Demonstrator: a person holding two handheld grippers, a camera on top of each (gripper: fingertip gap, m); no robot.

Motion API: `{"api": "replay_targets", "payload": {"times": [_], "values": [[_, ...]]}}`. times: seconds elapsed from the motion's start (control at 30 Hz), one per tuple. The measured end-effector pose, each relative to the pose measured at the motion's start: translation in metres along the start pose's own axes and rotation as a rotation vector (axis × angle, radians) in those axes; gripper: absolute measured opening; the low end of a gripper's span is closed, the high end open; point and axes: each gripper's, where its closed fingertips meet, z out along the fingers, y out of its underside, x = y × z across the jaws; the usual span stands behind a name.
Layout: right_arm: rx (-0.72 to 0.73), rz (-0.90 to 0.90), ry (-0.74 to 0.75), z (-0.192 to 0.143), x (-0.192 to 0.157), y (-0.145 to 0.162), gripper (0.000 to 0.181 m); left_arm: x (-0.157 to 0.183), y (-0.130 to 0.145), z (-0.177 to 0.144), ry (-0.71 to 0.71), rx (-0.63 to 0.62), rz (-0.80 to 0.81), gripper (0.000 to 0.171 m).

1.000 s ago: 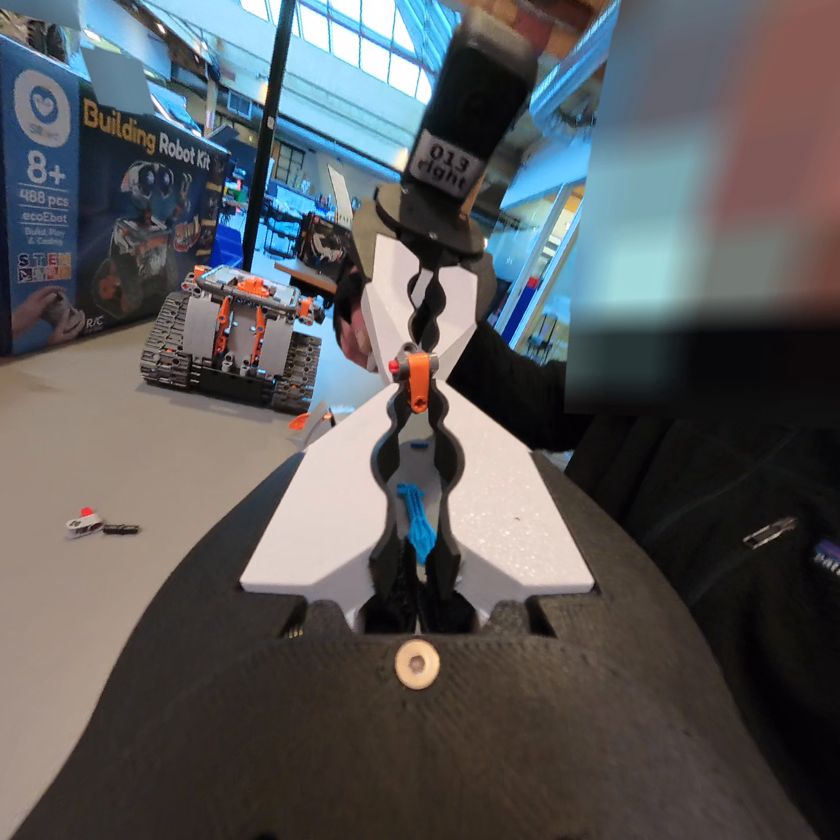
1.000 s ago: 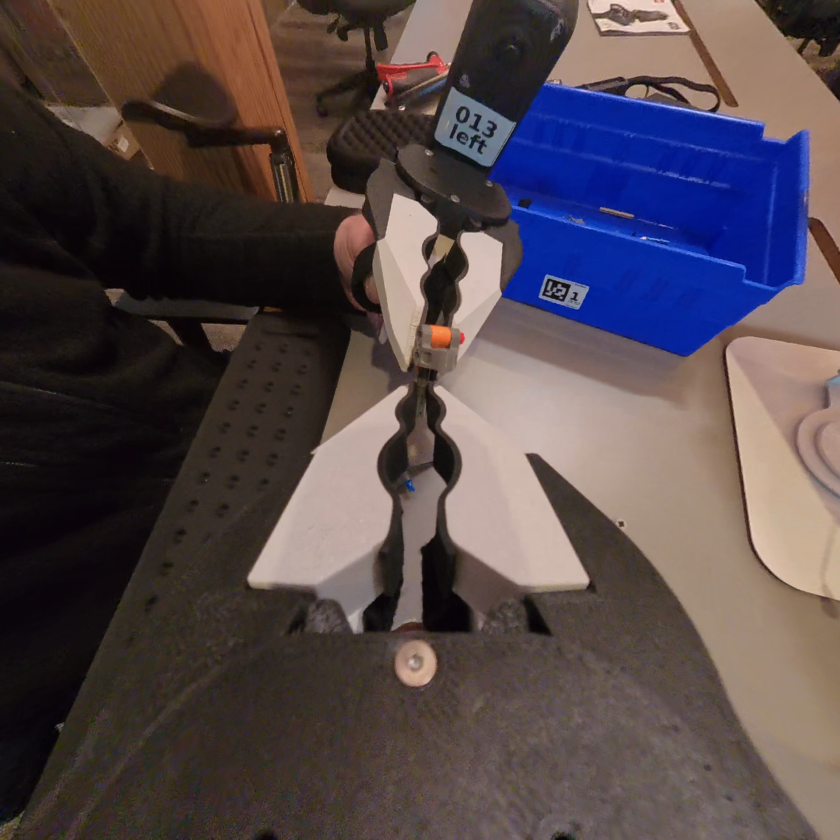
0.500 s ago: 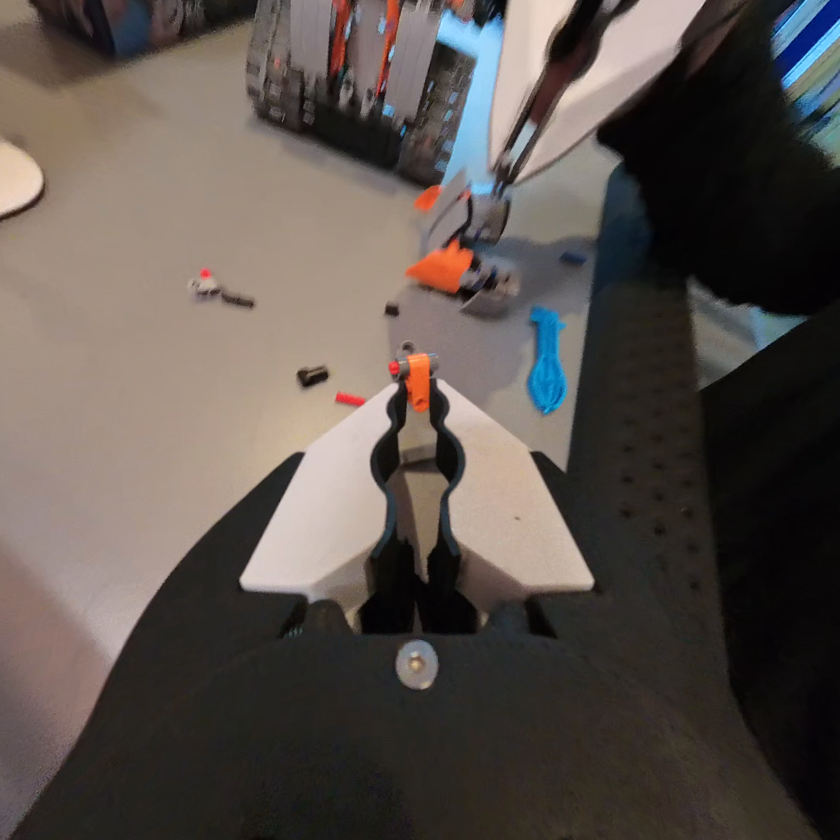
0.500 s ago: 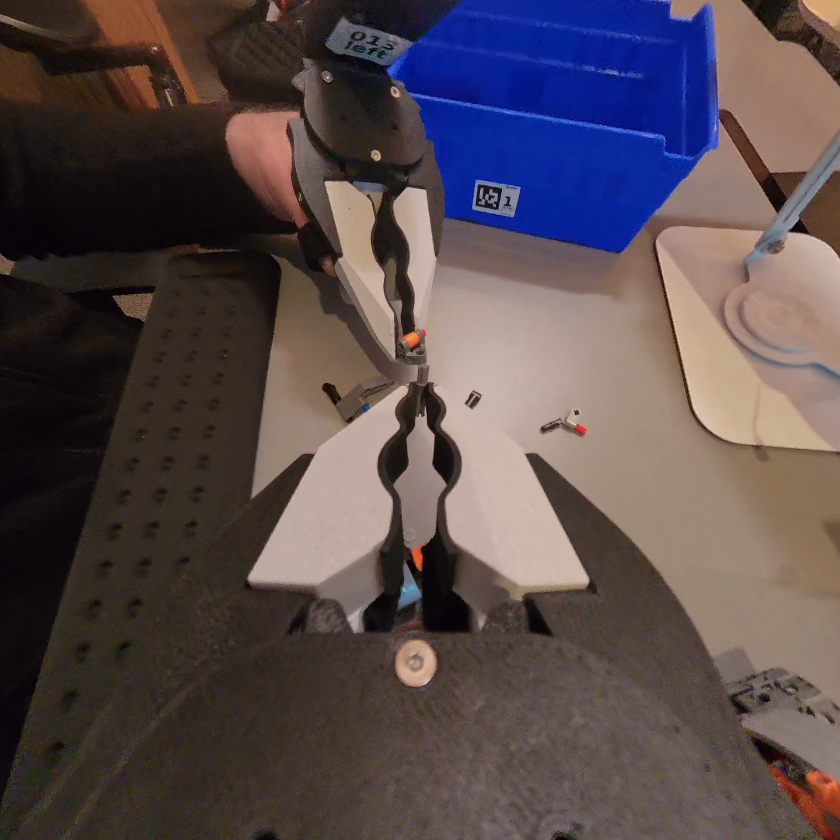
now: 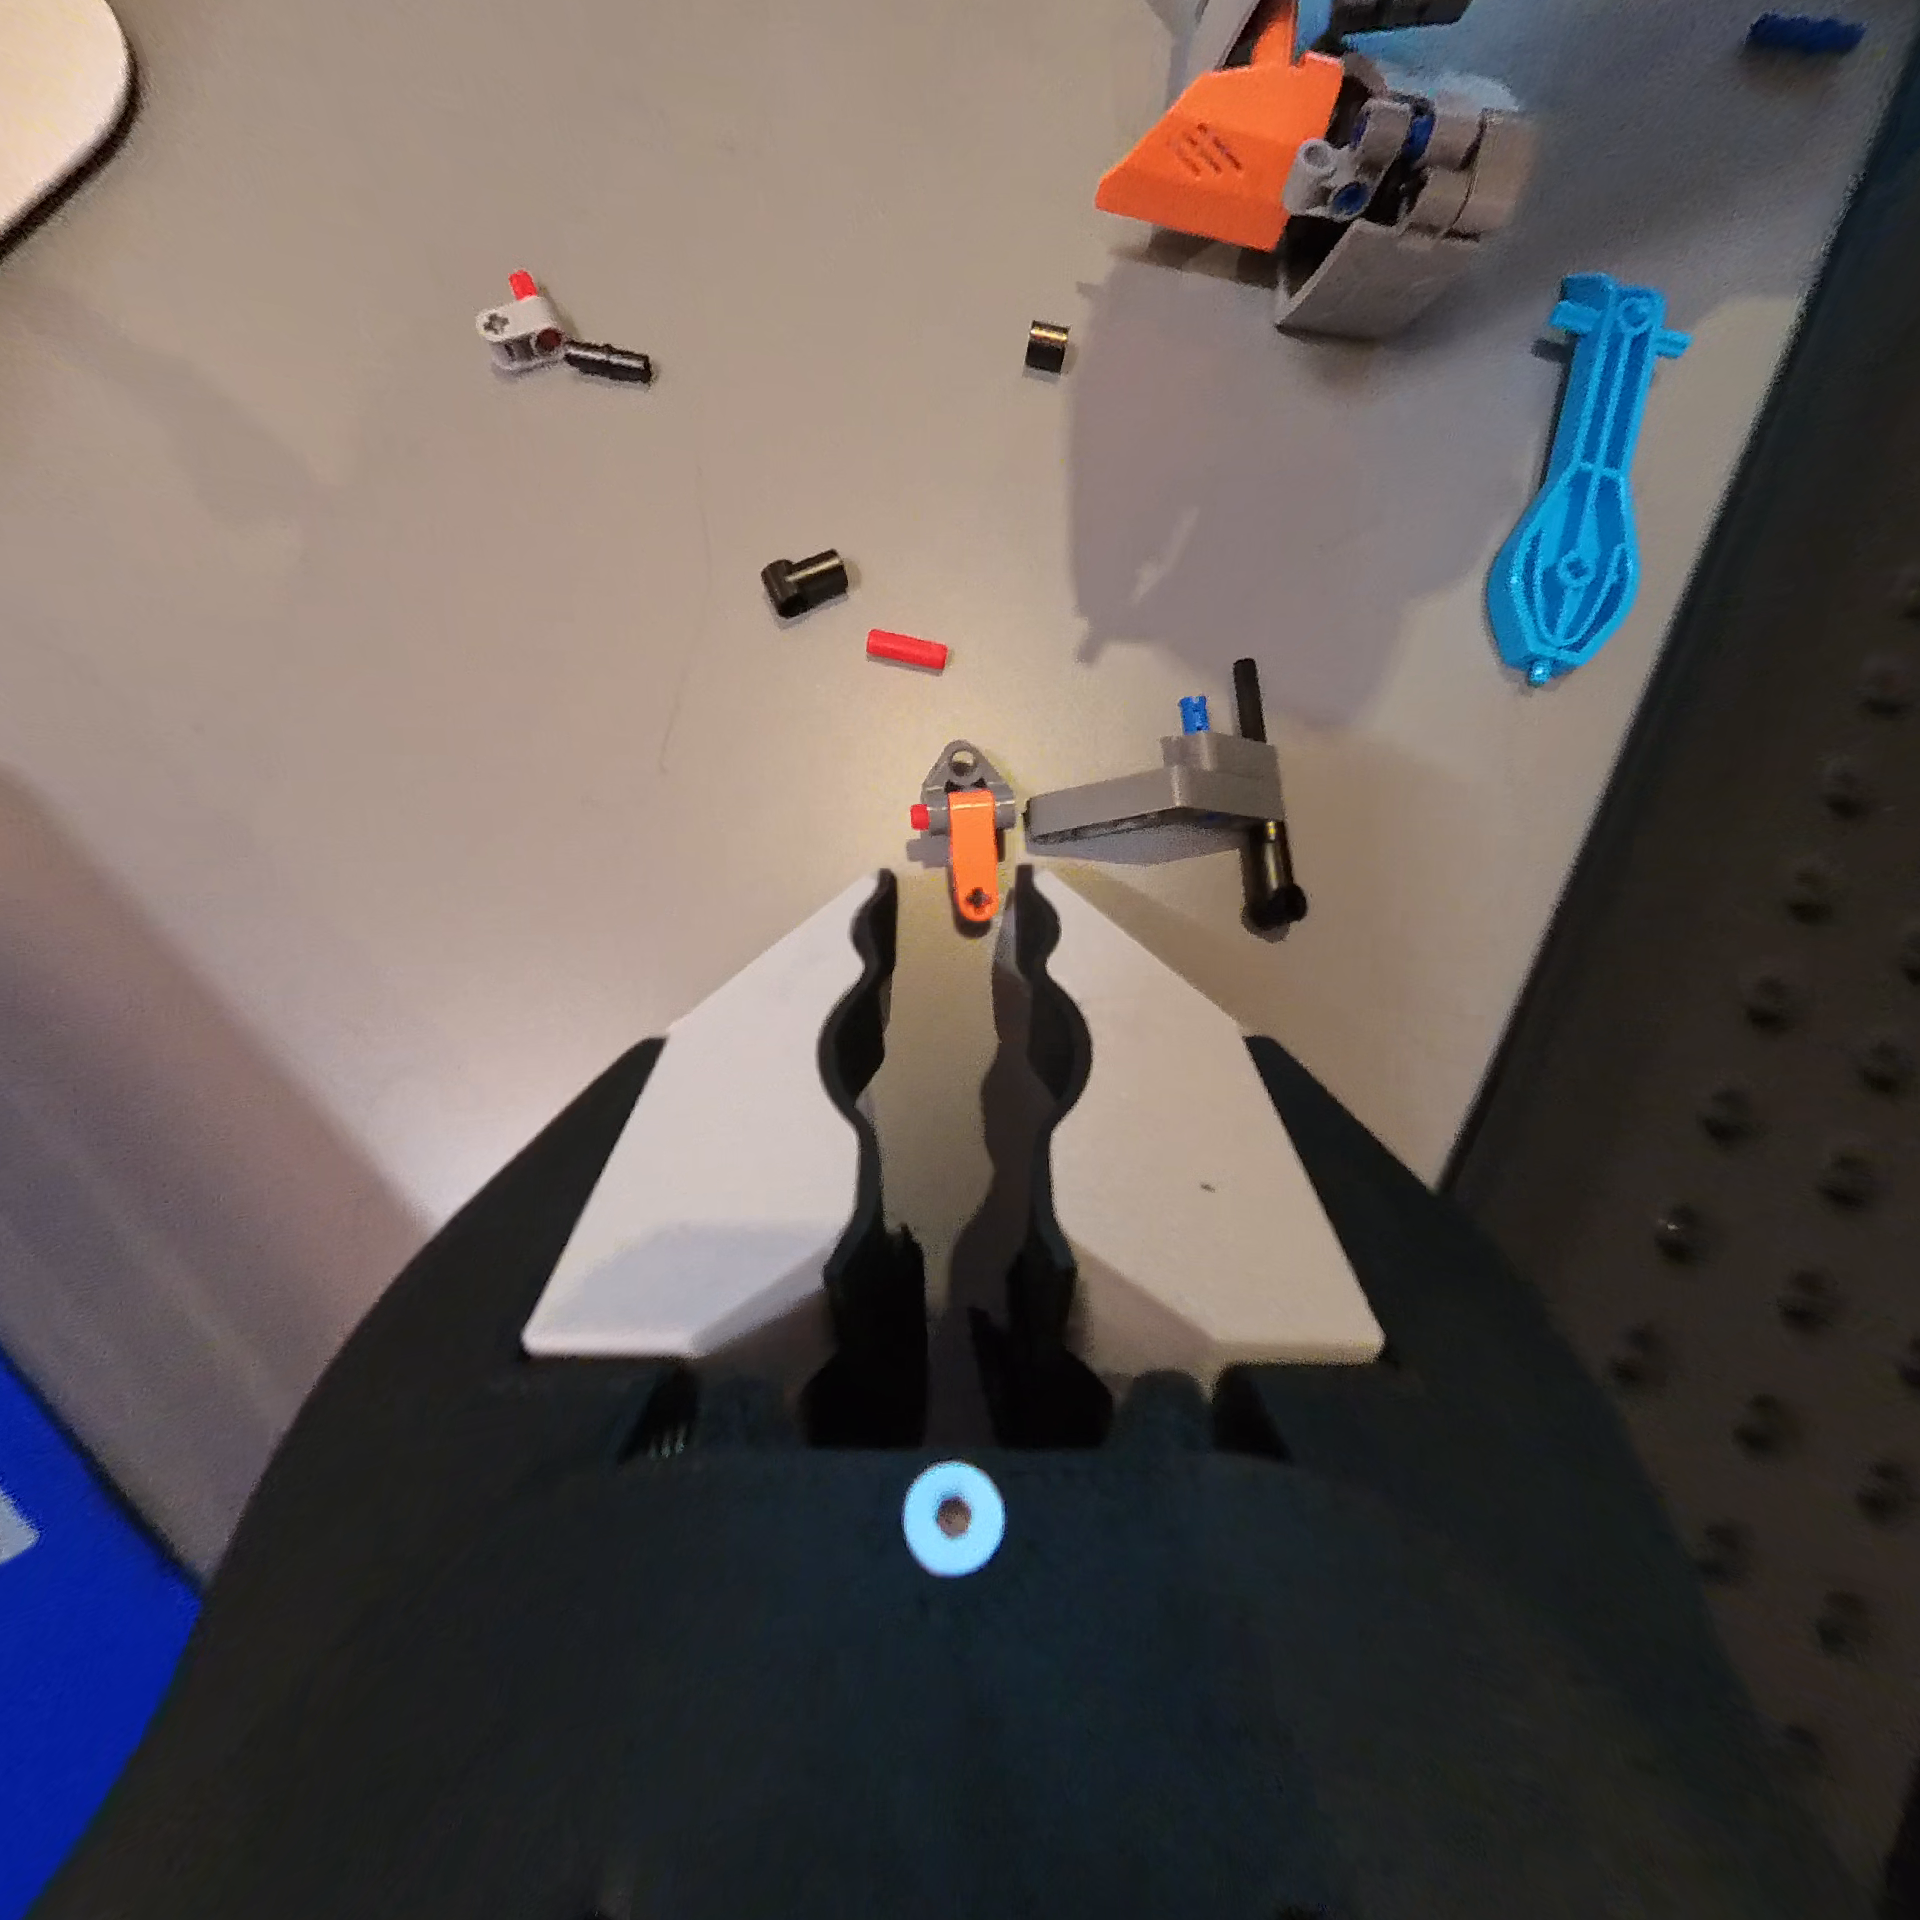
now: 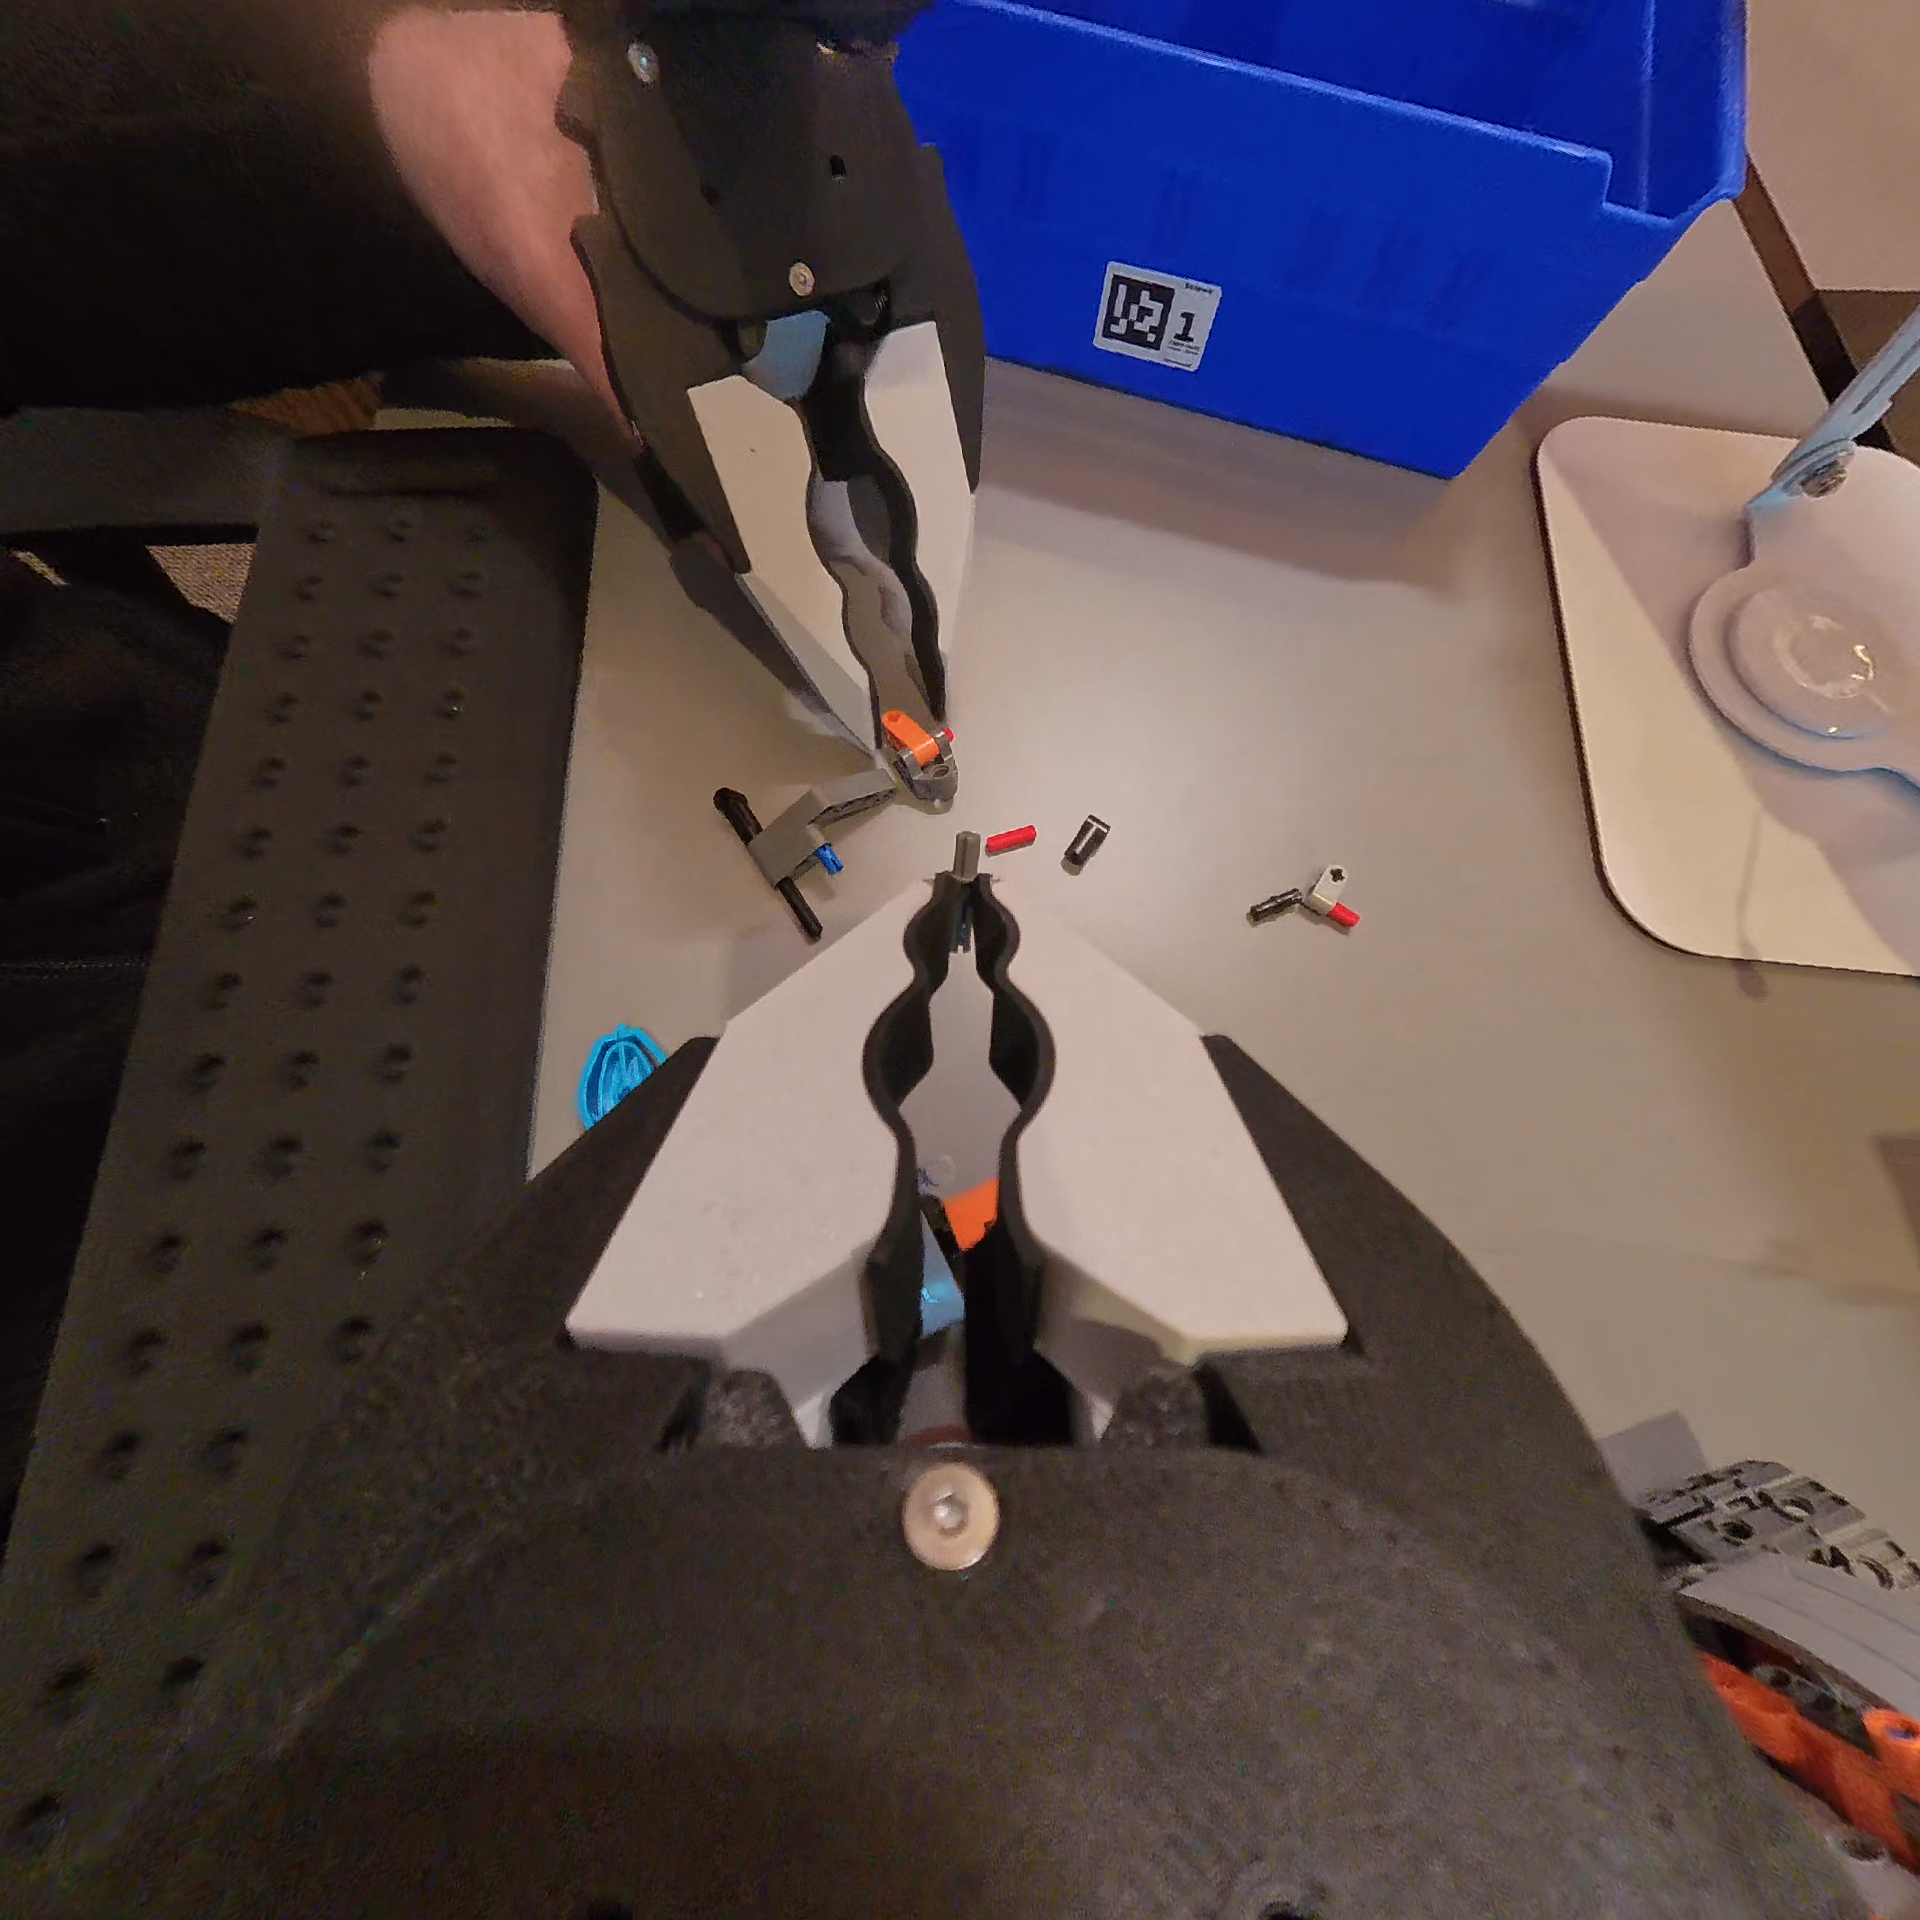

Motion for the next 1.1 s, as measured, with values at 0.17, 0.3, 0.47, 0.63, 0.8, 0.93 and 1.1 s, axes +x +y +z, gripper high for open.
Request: {"api": "replay_targets", "payload": {"times": [0.17, 0.3, 0.47, 0.63, 0.8, 0.93, 1.1], "values": [[-0.004, -0.005, -0.003, 0.001, -0.002, 0.001, 0.000, 0.005, -0.002, -0.002, -0.005, -0.007, 0.039, 0.015], [-0.012, -0.008, -0.012, 0.004, -0.005, 0.002, 0.000, 0.006, 0.001, 0.003, -0.003, -0.030, 0.044, 0.006], [-0.021, -0.007, -0.039, 0.009, -0.011, 0.003, 0.000, 0.005, -0.004, -0.001, -0.017, 0.014, 0.029, 0.004], [-0.134, -0.024, -0.083, 0.031, -0.025, 0.012, 0.000, 0.004, -0.007, -0.015, -0.019, 0.073, -0.014, 0.005], [-0.422, -0.101, -0.030, 0.060, -0.022, 0.044, 0.001, 0.002, 0.007, -0.014, -0.050, 0.042, -0.014, 0.005], [-0.518, -0.112, -0.043, 0.076, -0.025, 0.055, 0.001, 0.003, 0.011, -0.013, -0.049, 0.044, -0.014, 0.004], [-0.496, -0.097, -0.058, 0.072, -0.026, 0.054, 0.008, 0.002, 0.012, -0.019, -0.044, 0.074, -0.020, 0.005]]}}
